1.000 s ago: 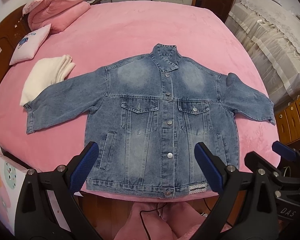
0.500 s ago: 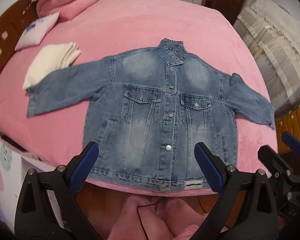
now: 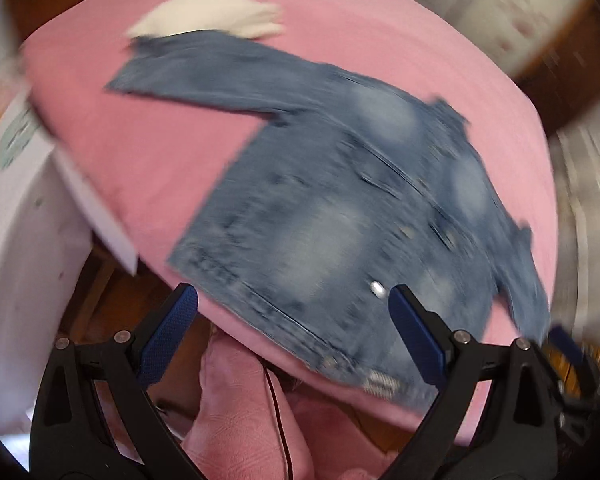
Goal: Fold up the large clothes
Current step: 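Grasp the denim jacket sleeve cuff with the left tool and lift it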
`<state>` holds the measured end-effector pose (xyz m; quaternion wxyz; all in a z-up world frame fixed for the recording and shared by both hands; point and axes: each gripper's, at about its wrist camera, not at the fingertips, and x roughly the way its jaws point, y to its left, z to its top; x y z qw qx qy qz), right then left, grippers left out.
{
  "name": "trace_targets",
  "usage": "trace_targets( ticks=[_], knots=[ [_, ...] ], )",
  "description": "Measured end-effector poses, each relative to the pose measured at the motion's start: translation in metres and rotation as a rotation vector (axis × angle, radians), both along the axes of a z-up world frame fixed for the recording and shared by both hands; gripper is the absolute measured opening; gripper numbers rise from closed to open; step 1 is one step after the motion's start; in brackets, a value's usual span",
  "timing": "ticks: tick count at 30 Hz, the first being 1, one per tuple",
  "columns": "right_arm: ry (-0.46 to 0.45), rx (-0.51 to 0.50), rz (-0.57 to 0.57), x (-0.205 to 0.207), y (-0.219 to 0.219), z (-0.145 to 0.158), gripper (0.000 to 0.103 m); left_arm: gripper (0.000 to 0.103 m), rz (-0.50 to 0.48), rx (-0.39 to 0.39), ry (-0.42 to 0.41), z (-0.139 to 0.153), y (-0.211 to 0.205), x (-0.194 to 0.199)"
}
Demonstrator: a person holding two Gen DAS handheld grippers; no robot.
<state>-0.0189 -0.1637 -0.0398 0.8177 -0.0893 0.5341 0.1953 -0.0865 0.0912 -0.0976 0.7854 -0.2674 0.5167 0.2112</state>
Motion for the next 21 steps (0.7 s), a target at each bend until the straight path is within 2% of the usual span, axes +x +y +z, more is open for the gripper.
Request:
trace_targets(
  ticks=[5,8,12,14,17,21],
  knots=[
    [0.004,-0.019,0.085,0.018,0.049,-0.025,0.098,0.095,0.193,-0.035,-0.02,-0.022,0.078,-0.008],
    [-0.02,-0.041,0.112,0.033,0.088,-0.046,0.098,0.095,0.259,-0.051,-0.028,-0.036,0.123,0.006],
    [-0.021,-0.051,0.074,0.065,0.14,-0.077,0.098,0.095,0.382,-0.079,-0.001,-0.069,0.2,0.038],
    [-0.03,-0.038,0.048,0.084,0.163,-0.09,0.098,0.095,0.474,-0.14,0.013,-0.092,0.244,0.057],
    [-0.046,-0.039,0.014,0.118,0.21,-0.113,0.098,0.095,0.568,-0.21,-0.017,-0.124,0.299,0.078],
    [-0.064,-0.033,-0.042,0.161,0.271,-0.14,0.098,0.095,0.694,-0.221,-0.025,-0.161,0.356,0.094]
  ],
)
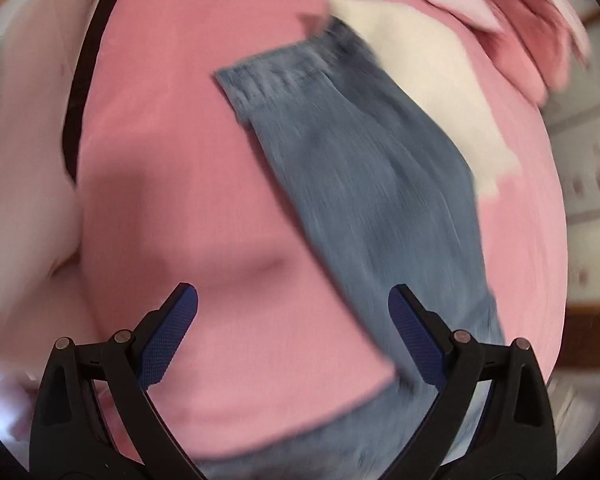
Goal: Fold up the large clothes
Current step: 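Grasp the denim jacket sleeve cuff with the left tool and lift it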
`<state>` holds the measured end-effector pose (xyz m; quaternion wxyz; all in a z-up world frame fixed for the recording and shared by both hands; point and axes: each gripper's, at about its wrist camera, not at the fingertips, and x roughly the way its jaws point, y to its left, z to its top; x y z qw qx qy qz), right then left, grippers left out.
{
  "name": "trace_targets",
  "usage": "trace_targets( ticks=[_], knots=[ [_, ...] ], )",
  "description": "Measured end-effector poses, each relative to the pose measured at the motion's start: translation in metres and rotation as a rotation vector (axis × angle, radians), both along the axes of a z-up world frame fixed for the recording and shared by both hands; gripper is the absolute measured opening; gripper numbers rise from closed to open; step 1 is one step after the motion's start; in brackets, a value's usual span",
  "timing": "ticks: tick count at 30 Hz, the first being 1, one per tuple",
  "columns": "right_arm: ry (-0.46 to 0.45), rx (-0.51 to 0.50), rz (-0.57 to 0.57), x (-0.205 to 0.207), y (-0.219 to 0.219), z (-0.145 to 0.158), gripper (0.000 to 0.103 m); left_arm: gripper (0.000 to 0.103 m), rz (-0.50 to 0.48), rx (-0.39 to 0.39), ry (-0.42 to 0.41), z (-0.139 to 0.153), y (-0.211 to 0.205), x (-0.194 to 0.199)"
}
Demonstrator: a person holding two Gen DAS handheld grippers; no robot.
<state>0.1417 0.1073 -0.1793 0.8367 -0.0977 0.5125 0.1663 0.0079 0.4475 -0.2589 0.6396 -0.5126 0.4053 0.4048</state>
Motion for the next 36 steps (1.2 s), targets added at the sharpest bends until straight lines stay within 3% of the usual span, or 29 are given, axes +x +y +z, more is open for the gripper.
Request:
trace_targets(
  ticks=[3,6,11,12,13,15,16,17,18,21,24,27,31,34,36],
  knots=[
    [0.0,0.033,-0.049,0.034,0.045,-0.014,0.098,0.094,0.112,-0.017,0.002,-0.029,0.043,0.002],
    [-0.014,0.05,-0.065,0.059,0.076,-0.024,0.098,0.083,0.212,-0.035,0.004,-0.054,0.082,0.001],
    [-0.034,0.033,-0.063,0.091,0.113,-0.038,0.098,0.076,0.318,-0.064,-0.079,-0.077,0.126,-0.002],
    [-0.033,0.035,-0.067,0.095,0.115,-0.039,0.098,0.066,0.314,-0.06,-0.135,-0.079,0.135,0.001],
    [-0.032,0.039,-0.071,0.097,0.114,-0.041,0.098,0.045,0.306,-0.055,-0.188,-0.08,0.141,0.004],
    [-0.022,0.04,-0.089,0.101,0.112,-0.046,0.098,0.035,0.283,-0.071,-0.208,-0.084,0.155,0.012],
    [-0.015,0.035,-0.101,0.104,0.111,-0.048,0.098,0.009,0.279,-0.07,-0.189,-0.085,0.159,0.015],
    [-0.009,0.033,-0.113,0.105,0.107,-0.051,0.098,0.002,0.282,-0.06,-0.178,-0.083,0.162,0.016],
    [-0.005,0.034,-0.128,0.107,0.102,-0.053,0.098,0.002,0.284,-0.046,-0.198,-0.079,0.164,0.016],
    [0.002,0.028,-0.168,0.11,0.084,-0.056,0.098,0.002,0.306,0.072,-0.223,-0.044,0.154,0.015],
    [0.008,0.034,-0.215,0.115,0.066,-0.059,0.098,0.002,0.243,0.197,-0.224,0.0,0.138,0.029],
    [0.008,0.051,-0.264,0.12,0.036,-0.062,0.098,0.002,0.102,0.335,-0.265,0.053,0.101,0.053],
    [-0.007,0.062,-0.322,0.124,-0.014,-0.06,0.098,0.002,-0.108,0.531,-0.387,0.123,0.048,0.084],
    [-0.028,0.074,-0.352,0.127,-0.055,-0.051,0.098,0.002,-0.243,0.615,-0.493,0.163,-0.002,0.11],
    [-0.036,0.083,-0.369,0.125,-0.09,-0.04,0.098,0.002,-0.321,0.624,-0.553,0.181,-0.034,0.135]
  ],
)
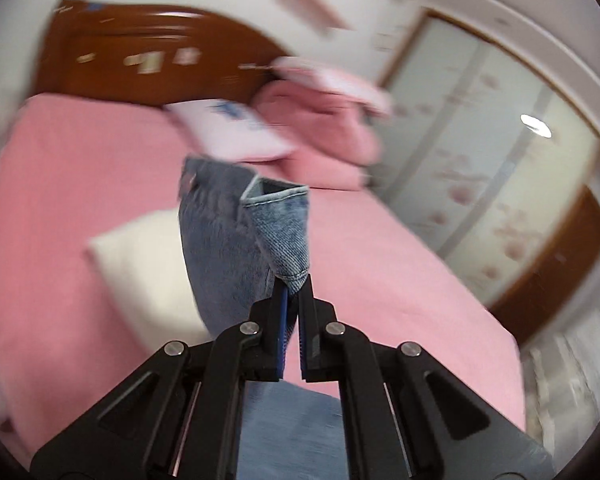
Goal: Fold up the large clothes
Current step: 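Grasp the denim jacket sleeve cuff with the left tool and lift it, then fold the held sleeve and jacket side across the body with the left tool, release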
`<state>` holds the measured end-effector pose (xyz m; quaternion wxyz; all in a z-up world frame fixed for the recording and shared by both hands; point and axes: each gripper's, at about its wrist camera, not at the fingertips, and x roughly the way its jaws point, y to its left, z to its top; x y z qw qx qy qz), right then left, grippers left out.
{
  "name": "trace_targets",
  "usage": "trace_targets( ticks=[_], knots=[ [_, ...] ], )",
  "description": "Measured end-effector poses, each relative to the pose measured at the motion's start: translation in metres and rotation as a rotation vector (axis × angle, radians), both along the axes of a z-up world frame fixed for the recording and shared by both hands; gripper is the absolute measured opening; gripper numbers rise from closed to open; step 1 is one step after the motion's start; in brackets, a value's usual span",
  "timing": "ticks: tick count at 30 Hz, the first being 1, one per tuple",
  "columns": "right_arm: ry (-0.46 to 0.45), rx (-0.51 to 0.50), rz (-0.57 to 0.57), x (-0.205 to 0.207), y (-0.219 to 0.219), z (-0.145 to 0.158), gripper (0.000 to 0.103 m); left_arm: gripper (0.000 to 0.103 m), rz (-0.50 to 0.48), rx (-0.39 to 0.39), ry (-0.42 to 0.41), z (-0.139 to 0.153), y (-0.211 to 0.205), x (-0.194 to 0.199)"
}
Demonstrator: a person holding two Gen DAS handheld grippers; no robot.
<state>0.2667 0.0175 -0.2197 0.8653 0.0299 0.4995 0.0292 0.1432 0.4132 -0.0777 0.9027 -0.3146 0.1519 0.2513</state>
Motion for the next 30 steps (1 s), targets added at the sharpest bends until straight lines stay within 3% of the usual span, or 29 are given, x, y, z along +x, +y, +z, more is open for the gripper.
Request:
trace_targets(
  ticks=[5,9,11,14,20,23,26,27,28,30],
  knots=[
    [-0.029,0.001,-0.054,-0.004,-0.074,0.021,0.098,0.002,-0.26,0.101,0.003,0.01,-0.104,0.049],
    [-0.028,0.01,-0.112,-0.005,-0.133,0.025,0.098,0.002,-0.442,0.015,0.011,-0.018,-0.161,0.079],
    [-0.022,0.02,-0.135,-0.007,-0.157,0.022,0.098,0.002,-0.511,0.02,0.066,-0.042,-0.191,0.099],
    [-0.007,0.03,-0.166,-0.01,-0.194,0.012,0.098,0.002,-0.614,0.119,0.197,-0.091,-0.244,0.131],
    [0.076,0.128,-0.205,-0.015,-0.248,-0.022,0.098,0.004,-0.774,0.131,0.486,-0.19,-0.326,0.161],
    [0.133,0.194,-0.174,-0.016,-0.26,-0.036,0.098,0.016,-0.868,0.101,0.651,-0.226,-0.353,0.142],
    [0.17,0.258,-0.123,-0.018,-0.26,-0.046,0.098,0.052,-0.86,0.022,0.712,-0.241,-0.364,0.102],
    [0.176,0.283,-0.108,-0.019,-0.258,-0.048,0.098,0.07,-0.842,-0.022,0.709,-0.245,-0.357,0.095],
    [0.178,0.316,-0.098,-0.019,-0.254,-0.049,0.098,0.079,-0.822,-0.049,0.71,-0.248,-0.35,0.089],
    [0.193,0.377,-0.088,-0.017,-0.246,-0.056,0.098,0.079,-0.768,-0.085,0.72,-0.249,-0.334,0.078]
  ],
)
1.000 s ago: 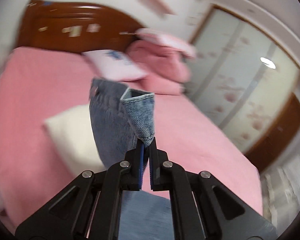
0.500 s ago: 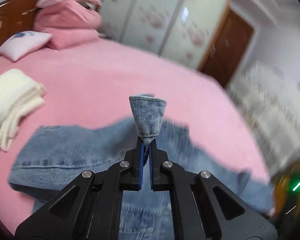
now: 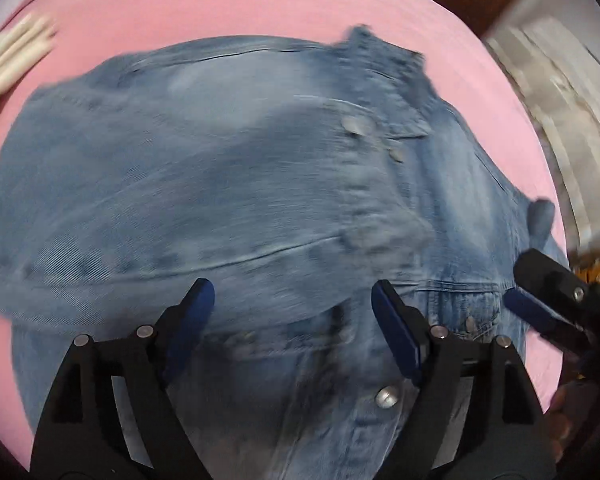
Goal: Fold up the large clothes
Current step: 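Fold the held sleeve and jacket side across the body with the left tool, release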
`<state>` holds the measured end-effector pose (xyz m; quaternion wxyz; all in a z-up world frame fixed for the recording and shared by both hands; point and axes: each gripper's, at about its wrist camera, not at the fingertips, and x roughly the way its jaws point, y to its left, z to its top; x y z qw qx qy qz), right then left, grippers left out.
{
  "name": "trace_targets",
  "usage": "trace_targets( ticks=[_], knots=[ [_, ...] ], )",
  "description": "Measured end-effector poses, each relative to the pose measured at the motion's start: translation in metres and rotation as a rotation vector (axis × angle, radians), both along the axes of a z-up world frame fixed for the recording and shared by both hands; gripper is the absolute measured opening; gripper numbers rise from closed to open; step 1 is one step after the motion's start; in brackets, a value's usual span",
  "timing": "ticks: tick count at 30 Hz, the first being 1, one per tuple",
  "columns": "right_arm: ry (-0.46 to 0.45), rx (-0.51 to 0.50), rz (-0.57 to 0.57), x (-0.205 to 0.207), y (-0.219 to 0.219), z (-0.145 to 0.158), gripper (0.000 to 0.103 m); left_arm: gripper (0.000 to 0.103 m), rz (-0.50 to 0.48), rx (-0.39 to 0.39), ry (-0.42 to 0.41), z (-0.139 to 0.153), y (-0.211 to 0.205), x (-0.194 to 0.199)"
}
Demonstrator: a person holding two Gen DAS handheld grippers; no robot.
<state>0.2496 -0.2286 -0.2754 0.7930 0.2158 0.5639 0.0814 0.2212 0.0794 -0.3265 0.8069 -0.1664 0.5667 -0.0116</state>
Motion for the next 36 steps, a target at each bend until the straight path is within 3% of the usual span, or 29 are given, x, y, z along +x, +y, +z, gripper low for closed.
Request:
trace_targets(
  ticks=[4,8,10,13,17,22,25,29,31,36],
  knots=[
    [0.095,0.142,0.015,0.004,0.02,-0.024,0.079,0.079,0.114,-0.032,0.038,0.002,0.041,-0.025],
    [0.169,0.208,0.007,0.005,0.044,-0.048,0.069,0.079,0.179,0.045,0.124,0.004,0.083,-0.055],
    [0.198,0.197,-0.01,0.007,0.055,-0.054,0.051,0.079,0.189,0.133,0.153,0.004,0.104,-0.069],
    [0.209,0.136,-0.015,0.008,0.065,-0.06,0.035,0.079,0.197,0.241,0.169,-0.003,0.132,-0.08],
    [0.144,0.109,-0.029,0.005,0.065,-0.039,0.016,0.079,0.182,0.257,0.175,-0.003,0.165,-0.08],
    [-0.014,0.065,0.015,-0.012,0.064,0.009,0.013,0.077,0.154,0.263,0.145,0.001,0.193,-0.066],
    [-0.166,0.055,-0.01,-0.026,0.055,0.052,0.013,0.069,0.138,0.28,0.151,0.001,0.203,-0.059],
    [-0.307,-0.058,-0.085,-0.04,0.037,0.095,0.013,0.063,0.112,0.28,0.158,-0.007,0.208,-0.049],
    [-0.323,-0.087,-0.126,-0.056,0.021,0.095,0.013,0.057,0.105,0.271,0.155,-0.008,0.21,-0.048],
    [-0.155,-0.185,-0.196,-0.091,-0.03,0.055,0.014,0.05,0.072,0.276,0.156,-0.032,0.204,-0.029]
  ],
)
